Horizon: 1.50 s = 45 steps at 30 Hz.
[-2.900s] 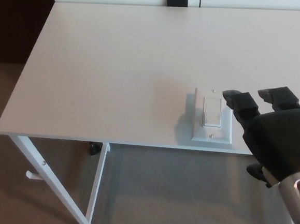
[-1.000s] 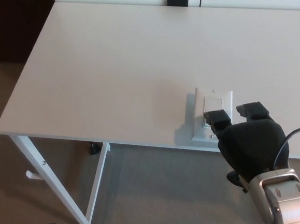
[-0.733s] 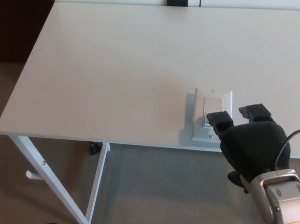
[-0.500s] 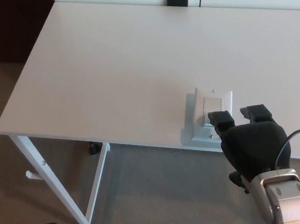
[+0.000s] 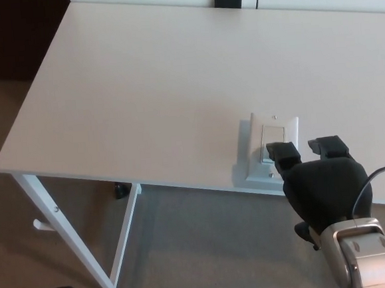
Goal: The robot walk towards a table in front and then clicks the light switch button using the right hand's index finger
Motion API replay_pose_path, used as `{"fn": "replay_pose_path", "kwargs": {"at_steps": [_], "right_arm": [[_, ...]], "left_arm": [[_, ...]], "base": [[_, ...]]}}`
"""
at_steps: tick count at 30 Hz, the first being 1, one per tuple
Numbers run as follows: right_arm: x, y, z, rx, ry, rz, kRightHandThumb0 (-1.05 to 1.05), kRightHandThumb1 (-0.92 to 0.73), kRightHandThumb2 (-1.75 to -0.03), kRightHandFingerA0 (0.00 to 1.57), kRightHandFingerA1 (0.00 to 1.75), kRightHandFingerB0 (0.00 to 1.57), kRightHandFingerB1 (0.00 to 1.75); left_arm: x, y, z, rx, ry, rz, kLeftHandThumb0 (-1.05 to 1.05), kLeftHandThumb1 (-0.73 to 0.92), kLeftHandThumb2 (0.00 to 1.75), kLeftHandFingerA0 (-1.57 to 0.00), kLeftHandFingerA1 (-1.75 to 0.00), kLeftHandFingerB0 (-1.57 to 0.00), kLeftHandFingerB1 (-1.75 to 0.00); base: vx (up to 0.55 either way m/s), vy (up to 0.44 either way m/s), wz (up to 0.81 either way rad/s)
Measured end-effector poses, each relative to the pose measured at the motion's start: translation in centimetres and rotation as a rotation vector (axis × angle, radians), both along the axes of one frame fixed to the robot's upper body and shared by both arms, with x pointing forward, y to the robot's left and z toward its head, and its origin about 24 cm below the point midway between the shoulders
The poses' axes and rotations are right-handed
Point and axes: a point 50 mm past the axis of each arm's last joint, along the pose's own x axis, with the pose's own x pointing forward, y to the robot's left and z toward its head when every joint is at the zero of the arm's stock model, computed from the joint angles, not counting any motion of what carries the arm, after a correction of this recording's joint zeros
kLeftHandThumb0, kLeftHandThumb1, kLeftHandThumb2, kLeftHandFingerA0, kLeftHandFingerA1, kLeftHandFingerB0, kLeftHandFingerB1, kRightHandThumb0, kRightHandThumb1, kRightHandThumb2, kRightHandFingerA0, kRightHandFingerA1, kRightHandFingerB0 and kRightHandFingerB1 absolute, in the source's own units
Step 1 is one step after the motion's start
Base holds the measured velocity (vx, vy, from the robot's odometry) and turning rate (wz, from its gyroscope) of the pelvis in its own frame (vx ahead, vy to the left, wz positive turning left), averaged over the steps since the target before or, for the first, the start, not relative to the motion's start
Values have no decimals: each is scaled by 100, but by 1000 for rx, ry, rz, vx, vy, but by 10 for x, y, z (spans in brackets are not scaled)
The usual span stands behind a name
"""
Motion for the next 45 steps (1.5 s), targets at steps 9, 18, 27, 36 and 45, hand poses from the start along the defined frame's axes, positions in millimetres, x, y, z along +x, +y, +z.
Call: {"fn": "replay_pose_path", "kwargs": {"at_steps": [9, 18, 27, 36, 45], "right_arm": [[-2, -2, -9, -5, 35, -6, -27, -32, -85, 2, 49, 0, 44], [-5, -3, -18, -19, 48, -6, -27, -32, -85, 2, 49, 0, 44], [-8, -3, -22, -17, 52, -5, -27, -33, -85, 1, 49, 0, 44], [-17, 5, 13, 86, -65, 38, -28, -25, -80, 4, 51, 0, 45], [-43, 9, 80, 270, -284, 115, -49, -37, -61, 1, 38, 11, 42]], "left_arm": [[1, 0, 1, 1, -2, -3, -15, 67, 58, -63, -48, -39, -40], [1, 1, 1, 4, -2, -16, -15, 68, 58, -61, -47, -39, -39], [1, 1, 1, 3, -3, -18, -15, 67, 58, -61, -47, -39, -39], [4, 0, 2, -1, -7, -23, -15, 67, 61, -59, -49, -37, -41], [7, 0, 1, -5, -7, -22, -14, 66, 57, -63, -49, -39, -40]], "base": [[0, 0, 0], [0, 0, 0], [0, 0, 0], [0, 0, 0], [0, 0, 0]]}}
